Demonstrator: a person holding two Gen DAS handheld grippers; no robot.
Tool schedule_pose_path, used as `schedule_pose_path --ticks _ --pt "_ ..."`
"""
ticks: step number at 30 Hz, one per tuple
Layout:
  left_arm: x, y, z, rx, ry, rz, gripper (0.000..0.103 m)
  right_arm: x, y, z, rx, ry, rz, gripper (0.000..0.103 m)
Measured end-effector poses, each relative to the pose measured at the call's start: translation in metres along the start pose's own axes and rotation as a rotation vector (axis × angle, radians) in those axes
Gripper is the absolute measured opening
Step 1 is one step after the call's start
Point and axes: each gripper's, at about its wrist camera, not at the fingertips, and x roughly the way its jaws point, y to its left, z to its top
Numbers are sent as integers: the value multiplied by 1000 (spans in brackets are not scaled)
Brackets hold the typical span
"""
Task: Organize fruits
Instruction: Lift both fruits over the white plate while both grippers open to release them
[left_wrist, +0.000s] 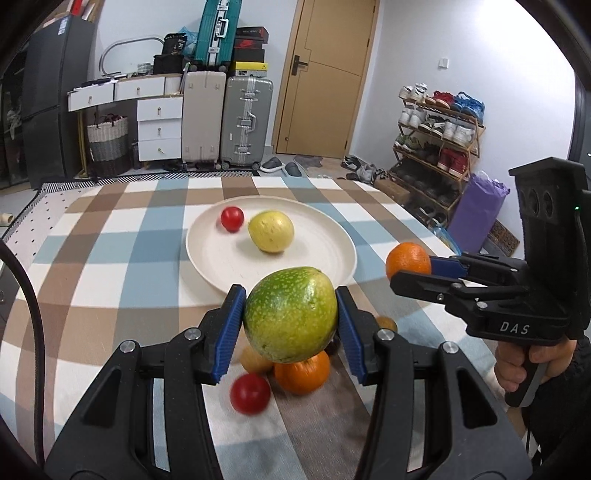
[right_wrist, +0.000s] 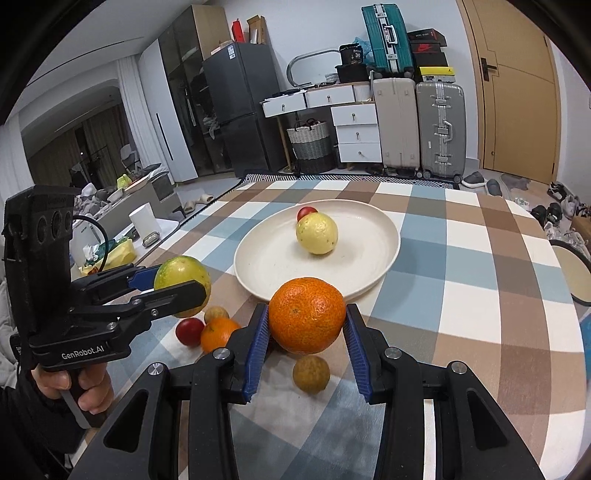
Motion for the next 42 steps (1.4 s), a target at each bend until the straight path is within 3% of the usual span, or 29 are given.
schedule_pose_path --ticks 20,42 --pt "37 12 31 -7 -14 37 46 26 -23 36 50 -14 -15 41" --pt "67 30 25 -17 8 62 46 60 -25 27 47 31 -21 41"
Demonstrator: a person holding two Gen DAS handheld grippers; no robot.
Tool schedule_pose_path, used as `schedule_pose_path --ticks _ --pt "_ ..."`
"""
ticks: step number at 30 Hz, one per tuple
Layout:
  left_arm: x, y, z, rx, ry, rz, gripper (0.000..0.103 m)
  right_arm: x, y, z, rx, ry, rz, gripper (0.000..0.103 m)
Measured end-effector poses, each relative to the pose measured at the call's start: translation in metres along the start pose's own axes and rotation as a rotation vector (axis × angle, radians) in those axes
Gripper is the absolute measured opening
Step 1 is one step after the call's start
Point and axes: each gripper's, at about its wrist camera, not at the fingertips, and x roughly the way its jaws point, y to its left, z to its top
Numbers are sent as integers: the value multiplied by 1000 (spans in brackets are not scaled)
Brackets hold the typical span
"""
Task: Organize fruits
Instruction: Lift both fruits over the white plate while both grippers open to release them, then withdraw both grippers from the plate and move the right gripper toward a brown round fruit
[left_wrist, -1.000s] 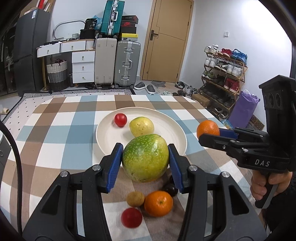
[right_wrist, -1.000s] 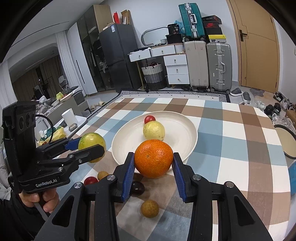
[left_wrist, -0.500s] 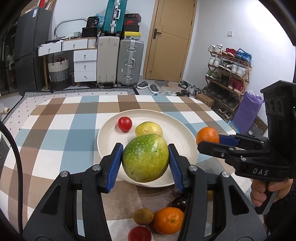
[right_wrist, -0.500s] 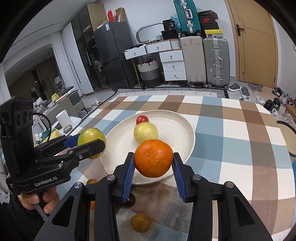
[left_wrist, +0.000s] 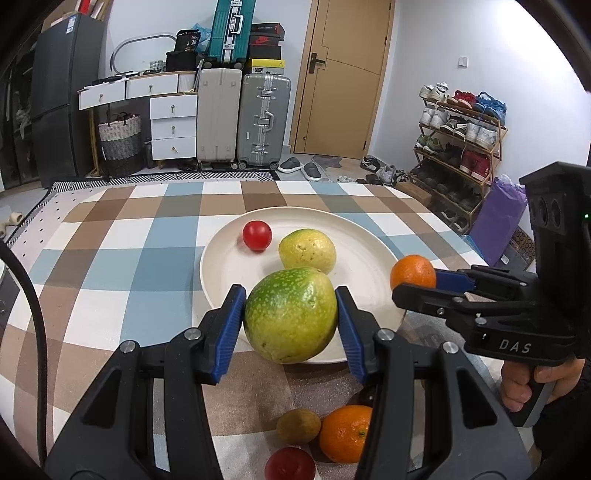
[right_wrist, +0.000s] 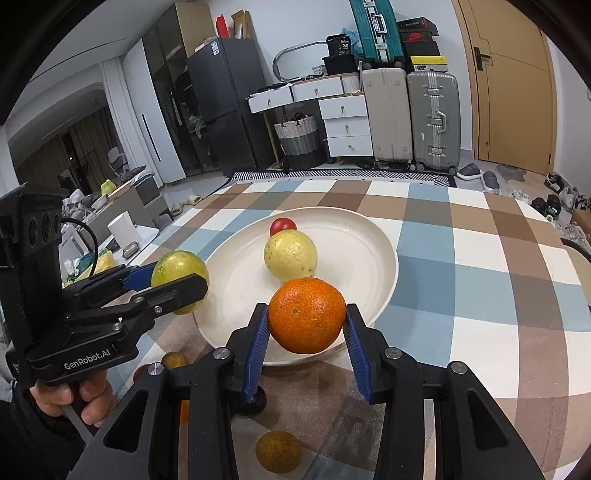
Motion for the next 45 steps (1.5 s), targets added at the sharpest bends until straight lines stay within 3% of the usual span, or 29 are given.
schedule_pose_path --ticks 15,24,27,30,35,38,40,45 --pt "0 0 -5 10 3 1 46 9 4 -6 -24 22 -19 42" --pt "-2 1 -5 4 -9 9 49 4 2 -7 -17 4 -9 48" --pt "-4 1 -7 -4 -2 6 64 2 3 -8 -22 0 -17 55" --pt "-10 2 -8 -7 -33 17 81 0 3 -9 -25 -13 -21 68" --pt "-16 0 -11 -1 -28 24 84 -4 4 -12 -31 -21 -30 91" --pt "-21 -2 -12 7 -48 41 96 -7 6 -13 -35 -25 -21 100" --pt "-24 -2 -13 2 -59 64 101 -9 5 -13 -36 -33 -13 102" --pt "-27 -1 -14 -1 -56 71 102 -12 4 -14 -23 -42 -29 103"
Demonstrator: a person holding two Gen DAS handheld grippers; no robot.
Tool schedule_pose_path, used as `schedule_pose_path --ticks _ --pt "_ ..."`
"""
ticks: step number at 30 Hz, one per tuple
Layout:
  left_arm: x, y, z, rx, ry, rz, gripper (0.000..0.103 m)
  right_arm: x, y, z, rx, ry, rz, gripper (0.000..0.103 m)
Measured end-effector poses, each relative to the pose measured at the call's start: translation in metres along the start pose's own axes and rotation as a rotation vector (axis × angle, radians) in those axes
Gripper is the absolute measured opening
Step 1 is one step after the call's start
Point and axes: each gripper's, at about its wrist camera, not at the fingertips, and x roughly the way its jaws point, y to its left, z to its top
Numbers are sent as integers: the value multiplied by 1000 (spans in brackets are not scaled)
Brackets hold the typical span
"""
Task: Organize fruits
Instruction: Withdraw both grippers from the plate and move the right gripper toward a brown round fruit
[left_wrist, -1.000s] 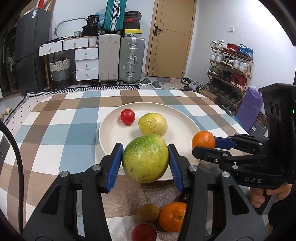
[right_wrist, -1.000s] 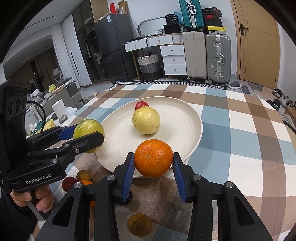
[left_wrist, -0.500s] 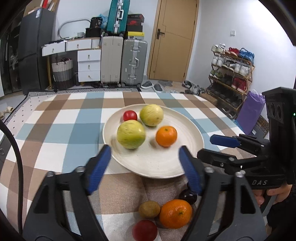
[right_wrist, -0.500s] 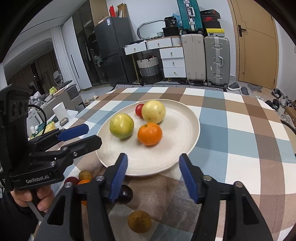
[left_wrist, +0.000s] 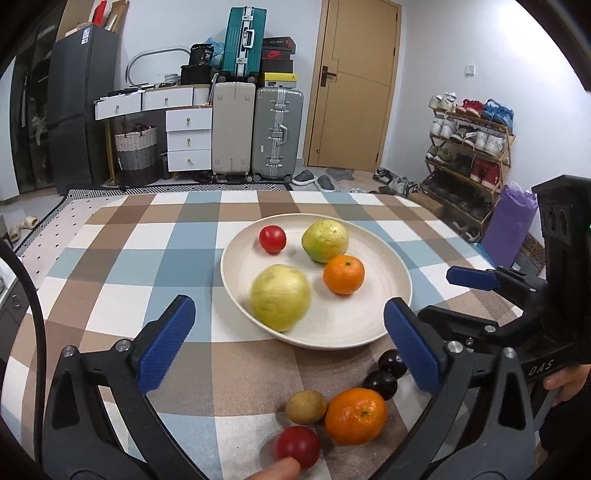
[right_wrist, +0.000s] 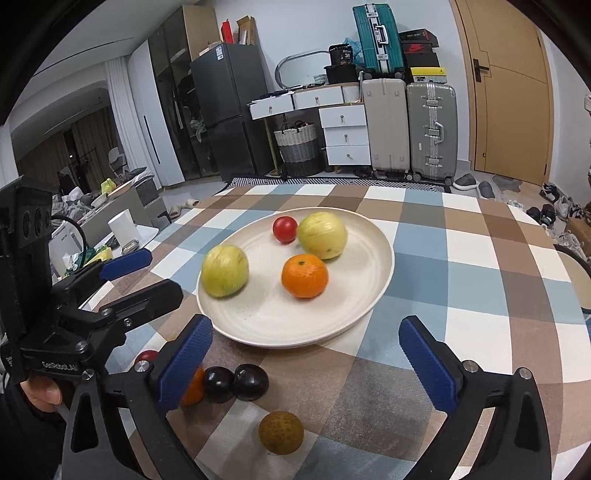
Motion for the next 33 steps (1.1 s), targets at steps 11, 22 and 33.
schedule_pose_path --ticks 11,22,33 --pt "-20 2 -16 7 25 17 102 -18 -10 -16 46 21 12 103" --pt "-41 12 -33 11 74 13 102 -7 -3 -24 30 129 30 103" --pt "-37 11 -41 25 149 -52 93 -8 13 -32 -42 184 56 99"
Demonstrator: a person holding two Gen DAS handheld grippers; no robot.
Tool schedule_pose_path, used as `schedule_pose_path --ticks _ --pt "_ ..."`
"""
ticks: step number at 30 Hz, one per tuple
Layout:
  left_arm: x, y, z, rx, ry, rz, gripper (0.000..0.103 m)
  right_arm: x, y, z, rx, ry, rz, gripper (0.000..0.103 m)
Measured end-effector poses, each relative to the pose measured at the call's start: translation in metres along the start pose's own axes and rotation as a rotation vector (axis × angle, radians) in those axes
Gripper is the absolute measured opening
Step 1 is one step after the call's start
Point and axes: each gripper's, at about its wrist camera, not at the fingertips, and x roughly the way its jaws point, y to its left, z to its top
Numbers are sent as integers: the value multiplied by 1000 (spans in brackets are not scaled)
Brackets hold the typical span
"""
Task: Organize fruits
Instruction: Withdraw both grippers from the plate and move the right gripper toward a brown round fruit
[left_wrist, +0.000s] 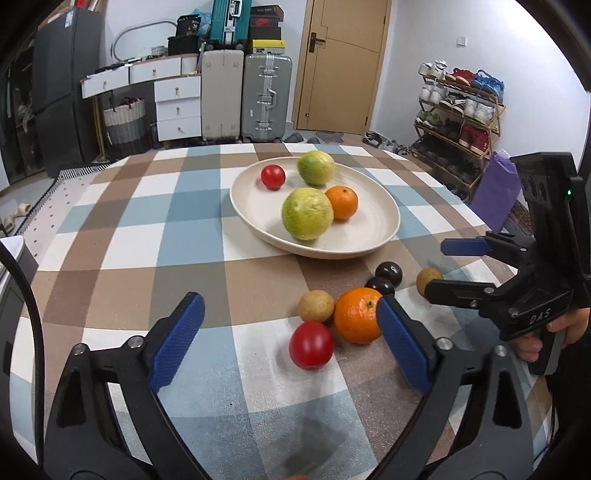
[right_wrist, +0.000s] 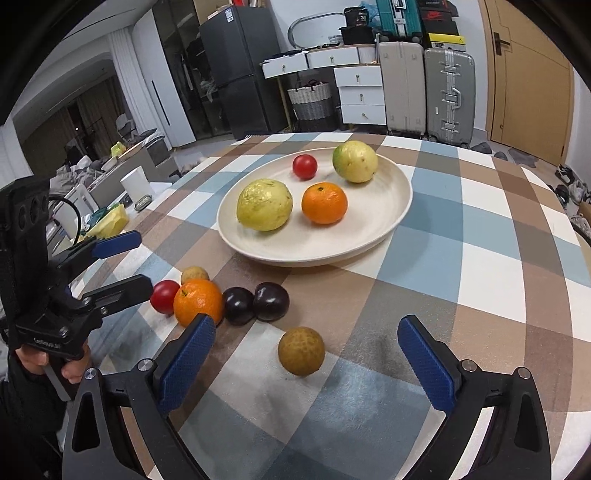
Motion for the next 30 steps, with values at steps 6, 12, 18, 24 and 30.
schedule_pose_path --ticks 6,12,18,24,30 --pt "0 -3 -1 16 4 -18 92 5 2 -2 -22 43 14 89" --pt "-3 6 -9 -12 45 -50 92 10 2 -3 -22 74 74 79" --pt "-5 8 -17 -20 80 -52 92 7 4 -4 -23 77 112 76" --pt "3 -1 -17 26 122 -13 85 8 8 -5 -46 87 105 66" --pt "10 -11 -18 73 150 5 72 7 9 -6 -70 93 90 62"
